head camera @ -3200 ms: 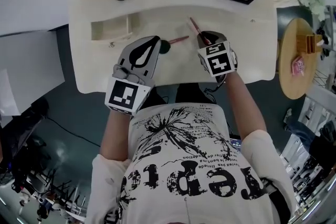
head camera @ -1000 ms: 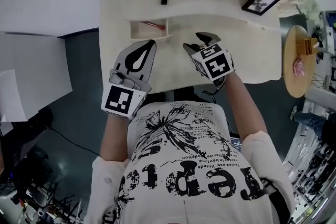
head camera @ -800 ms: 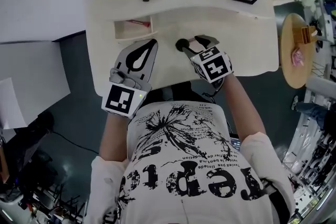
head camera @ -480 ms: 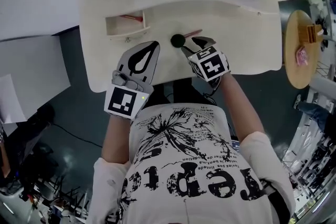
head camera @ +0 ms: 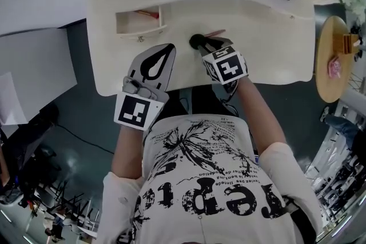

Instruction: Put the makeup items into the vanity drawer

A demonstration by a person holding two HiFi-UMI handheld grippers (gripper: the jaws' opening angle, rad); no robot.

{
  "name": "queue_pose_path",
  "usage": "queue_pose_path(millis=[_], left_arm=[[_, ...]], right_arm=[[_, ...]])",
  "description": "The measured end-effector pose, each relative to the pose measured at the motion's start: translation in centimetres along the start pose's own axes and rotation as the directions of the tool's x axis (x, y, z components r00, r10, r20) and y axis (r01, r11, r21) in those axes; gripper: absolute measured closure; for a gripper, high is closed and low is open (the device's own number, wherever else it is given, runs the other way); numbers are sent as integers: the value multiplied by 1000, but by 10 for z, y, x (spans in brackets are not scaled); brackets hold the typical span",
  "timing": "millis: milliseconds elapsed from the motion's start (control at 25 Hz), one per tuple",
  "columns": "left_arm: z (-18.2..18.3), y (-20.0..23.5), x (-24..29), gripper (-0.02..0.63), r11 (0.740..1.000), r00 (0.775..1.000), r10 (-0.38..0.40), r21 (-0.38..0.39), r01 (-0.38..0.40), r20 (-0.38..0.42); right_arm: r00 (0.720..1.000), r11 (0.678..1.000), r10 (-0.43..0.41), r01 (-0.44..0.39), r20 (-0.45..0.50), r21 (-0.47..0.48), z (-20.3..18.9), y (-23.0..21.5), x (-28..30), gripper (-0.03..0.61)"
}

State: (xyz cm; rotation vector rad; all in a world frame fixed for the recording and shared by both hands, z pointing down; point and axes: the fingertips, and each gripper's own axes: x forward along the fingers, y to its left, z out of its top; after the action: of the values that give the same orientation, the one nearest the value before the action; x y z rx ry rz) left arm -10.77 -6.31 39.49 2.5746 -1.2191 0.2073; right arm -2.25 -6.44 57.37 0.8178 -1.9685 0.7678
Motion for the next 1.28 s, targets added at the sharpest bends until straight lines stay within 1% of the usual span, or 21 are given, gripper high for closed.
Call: queue_pose_path(millis=[40, 120, 160, 280, 400, 520, 720, 1000, 1160, 1280], left_arm=[[-1, 1, 0, 601, 1000, 1000, 1, 0, -1, -1], [-1, 2, -2, 601, 1000, 1000, 2, 1, -2, -2], [-1, 3, -3, 601, 1000, 1000, 2, 3, -2, -2], [3, 5, -6, 601, 1000, 1000, 1, 9, -1, 5], [10, 7, -9, 601, 1000, 1000, -2, 20, 1, 24], [22, 10, -15, 601, 999, 999, -3, 35, 1, 52], [46, 17, -31, 601, 998, 995, 10, 63, -16, 98], [65, 50, -62, 601, 993, 988, 74, 78, -85, 138], [68, 74, -84, 601, 986, 978, 139, 69, -151, 153], [67, 90, -101, 601, 981, 973, 176, 57, -186, 152]], right_arm=[[1000, 1000, 12, -12, -6, 0, -1, 2, 1, 463], [999, 999, 42, -42, -16, 13, -1, 6, 2, 527], [999, 999, 47, -47, -20, 12, -1, 9, 2, 532], [999, 999, 35, -35, -21, -19, 2, 12, -2, 534], [1000, 999, 23, -23, 3, -32, 14, 13, -11, 534], [999, 999, 8, -6, 39, -44, 32, 14, -24, 534], [995, 995, -14, 24, 102, -100, 72, 25, -44, 534], [987, 982, 12, 18, 160, -185, 128, 59, -43, 532], [985, 970, 51, -10, 164, -243, 153, 86, -27, 531], [985, 962, 64, -19, 159, -274, 166, 105, -14, 528]])
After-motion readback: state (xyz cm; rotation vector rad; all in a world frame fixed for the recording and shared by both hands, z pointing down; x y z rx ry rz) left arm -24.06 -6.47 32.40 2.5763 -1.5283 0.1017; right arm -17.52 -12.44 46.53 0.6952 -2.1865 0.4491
